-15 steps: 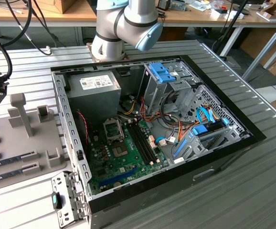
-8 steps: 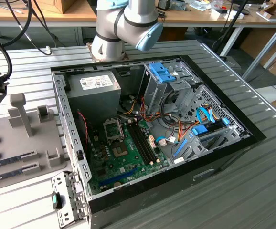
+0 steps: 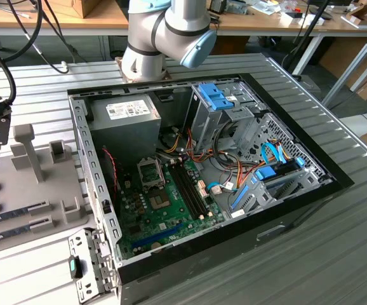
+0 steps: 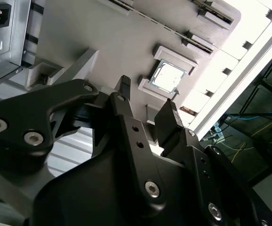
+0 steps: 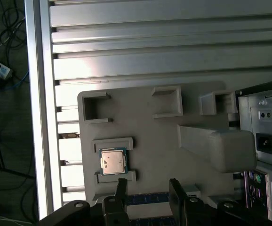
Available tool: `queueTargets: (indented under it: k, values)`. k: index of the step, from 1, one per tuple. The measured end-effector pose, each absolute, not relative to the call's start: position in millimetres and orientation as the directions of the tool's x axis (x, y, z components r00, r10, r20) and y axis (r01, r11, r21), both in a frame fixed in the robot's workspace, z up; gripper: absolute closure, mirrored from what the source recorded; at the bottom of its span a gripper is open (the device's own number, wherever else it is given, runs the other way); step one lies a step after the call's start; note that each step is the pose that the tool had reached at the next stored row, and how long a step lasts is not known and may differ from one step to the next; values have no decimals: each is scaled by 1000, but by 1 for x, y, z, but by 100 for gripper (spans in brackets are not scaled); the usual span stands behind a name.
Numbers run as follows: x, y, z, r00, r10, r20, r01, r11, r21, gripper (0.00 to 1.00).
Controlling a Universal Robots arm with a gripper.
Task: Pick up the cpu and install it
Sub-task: 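Pick up the cpu and move it towards the insertion slot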
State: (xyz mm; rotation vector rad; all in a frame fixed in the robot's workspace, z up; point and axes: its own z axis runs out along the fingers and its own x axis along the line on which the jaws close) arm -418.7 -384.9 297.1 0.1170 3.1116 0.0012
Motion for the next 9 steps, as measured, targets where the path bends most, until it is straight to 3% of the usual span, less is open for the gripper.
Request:
queueTargets:
  k: [9]
  values:
    - [-419,-385,296,-997,75,-28,75,997,2,52]
